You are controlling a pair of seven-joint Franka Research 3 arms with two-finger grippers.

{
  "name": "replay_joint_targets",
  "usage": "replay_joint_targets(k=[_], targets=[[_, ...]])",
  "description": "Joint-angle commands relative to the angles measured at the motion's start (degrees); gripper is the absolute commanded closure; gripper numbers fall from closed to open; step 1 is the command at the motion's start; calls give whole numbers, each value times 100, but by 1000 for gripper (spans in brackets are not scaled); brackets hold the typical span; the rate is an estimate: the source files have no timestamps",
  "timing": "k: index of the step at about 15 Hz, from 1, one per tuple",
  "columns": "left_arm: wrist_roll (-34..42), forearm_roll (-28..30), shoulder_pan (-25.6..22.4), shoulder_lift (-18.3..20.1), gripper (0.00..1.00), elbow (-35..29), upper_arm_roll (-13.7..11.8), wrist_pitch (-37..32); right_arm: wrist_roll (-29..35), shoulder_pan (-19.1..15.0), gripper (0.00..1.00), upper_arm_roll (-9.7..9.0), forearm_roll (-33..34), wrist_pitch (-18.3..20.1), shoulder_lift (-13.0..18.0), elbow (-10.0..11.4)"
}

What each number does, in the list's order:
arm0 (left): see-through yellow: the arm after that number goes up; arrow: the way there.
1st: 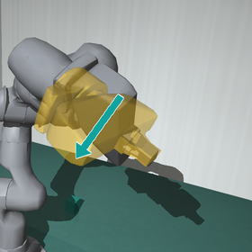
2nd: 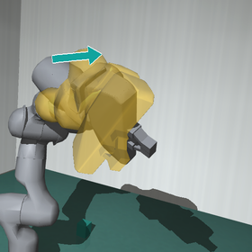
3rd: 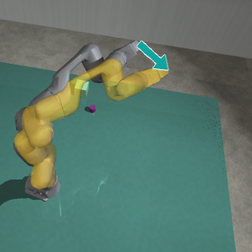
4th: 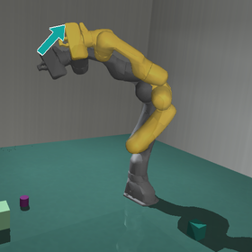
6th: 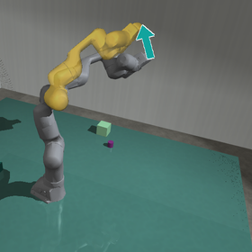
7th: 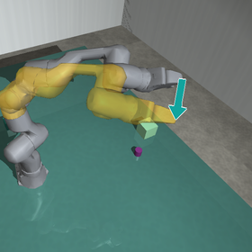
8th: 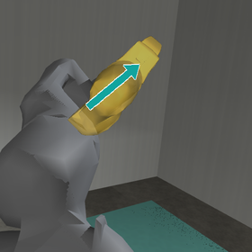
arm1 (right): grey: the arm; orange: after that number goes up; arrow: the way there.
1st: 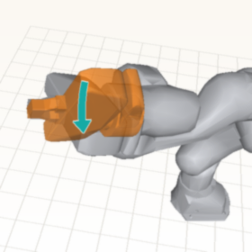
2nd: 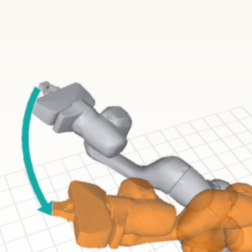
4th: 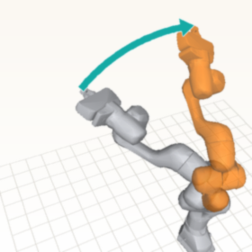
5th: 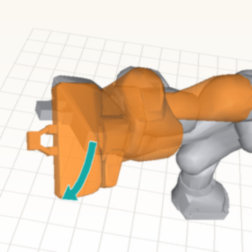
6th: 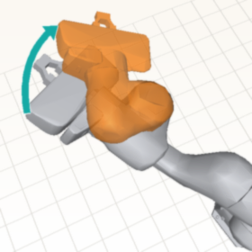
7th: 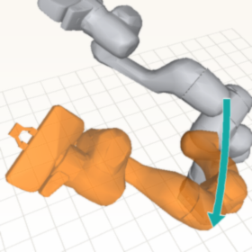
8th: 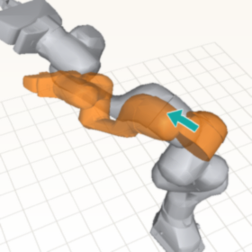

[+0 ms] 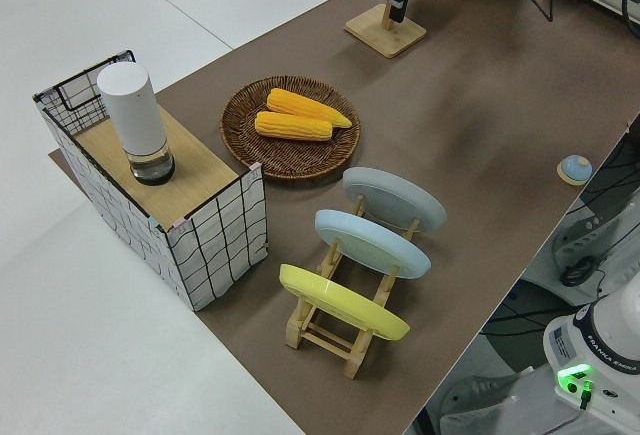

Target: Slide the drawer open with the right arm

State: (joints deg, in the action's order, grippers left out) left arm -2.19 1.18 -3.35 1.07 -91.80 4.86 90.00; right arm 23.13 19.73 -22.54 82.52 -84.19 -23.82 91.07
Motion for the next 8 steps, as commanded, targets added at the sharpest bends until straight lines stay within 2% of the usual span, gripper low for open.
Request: replay_joint_targets(k=[1,8], targets=[[43,-74,27,43,5,4,-12,-35,60,57,15,-4,-96,8,-9,-45],[35,-74,27,43,2,4,-20,-27,131,49,15,-22,-736,-193,219,-63]])
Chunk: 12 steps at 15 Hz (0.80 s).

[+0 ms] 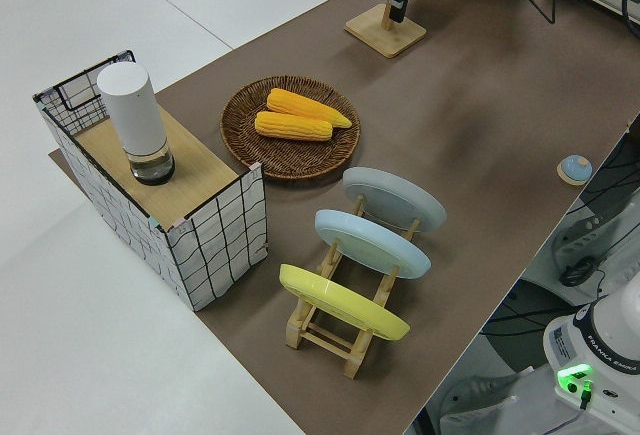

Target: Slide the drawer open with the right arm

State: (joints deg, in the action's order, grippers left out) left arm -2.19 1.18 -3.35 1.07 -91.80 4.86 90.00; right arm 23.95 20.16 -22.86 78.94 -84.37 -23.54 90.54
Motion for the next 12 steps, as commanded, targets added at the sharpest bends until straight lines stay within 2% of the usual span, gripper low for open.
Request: replay_joint_targets(k=[1,5,12], targets=[[35,-74,27,51,2,4,-21,-27,39,-38,15,9,-571,-272,296,-10],[43,-74,27,43,5,4,-12,-27,-171,-231,15,18,-1266,-519,762,-10],[35,-74,28,52,2,4,-20,-27,-286,-592,15,9,-2556,-616,1351,-98]])
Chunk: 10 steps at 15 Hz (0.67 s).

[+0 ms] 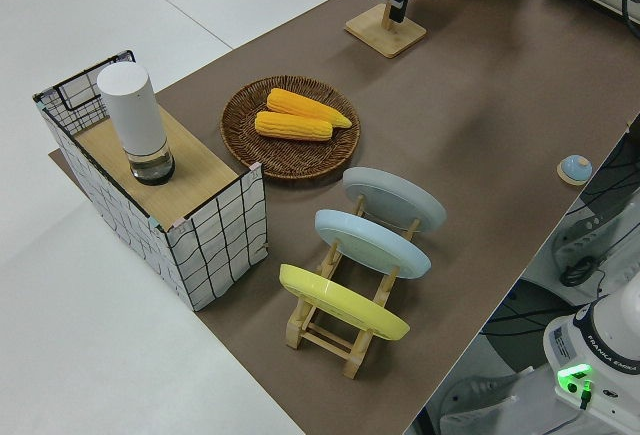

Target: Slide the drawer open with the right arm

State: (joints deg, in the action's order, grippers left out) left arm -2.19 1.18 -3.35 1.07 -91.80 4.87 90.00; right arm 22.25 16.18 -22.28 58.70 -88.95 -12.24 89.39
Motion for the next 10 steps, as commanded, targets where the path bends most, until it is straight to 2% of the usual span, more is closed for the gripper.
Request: replay_joint_targets(k=[1,5,10], targets=[[43,-74,27,43,2,4,-12,-27,-116,-264,15,-48,-726,-184,309,17],[43,-74,27,43,5,4,-21,-27,-247,-545,13,-48,-1569,-262,590,-88],[34,-74,36,43,5,4,-21,-27,-722,-1134,15,31,-2888,-316,881,-264]])
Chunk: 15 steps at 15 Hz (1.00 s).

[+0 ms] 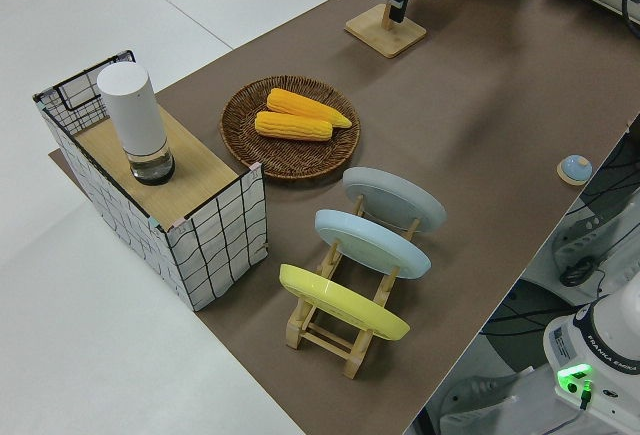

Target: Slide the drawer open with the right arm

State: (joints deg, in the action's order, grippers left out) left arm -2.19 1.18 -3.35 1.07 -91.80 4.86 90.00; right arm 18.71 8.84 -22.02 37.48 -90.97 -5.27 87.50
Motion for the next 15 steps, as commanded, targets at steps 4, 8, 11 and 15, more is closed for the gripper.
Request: replay_joint_targets(k=[4,8,11,15], targets=[[43,-74,27,43,5,4,-12,-27,-579,-585,15,417,-1785,-97,430,-75],[34,-74,27,43,2,4,-12,-27,-658,-673,15,682,-2533,-9,554,-66],[43,-74,27,51,5,4,-12,-27,-1018,-779,15,962,-2955,87,624,-31],[43,-74,36,51,2,4,-12,-27,-1212,-866,15,1323,-3492,202,650,-14]])
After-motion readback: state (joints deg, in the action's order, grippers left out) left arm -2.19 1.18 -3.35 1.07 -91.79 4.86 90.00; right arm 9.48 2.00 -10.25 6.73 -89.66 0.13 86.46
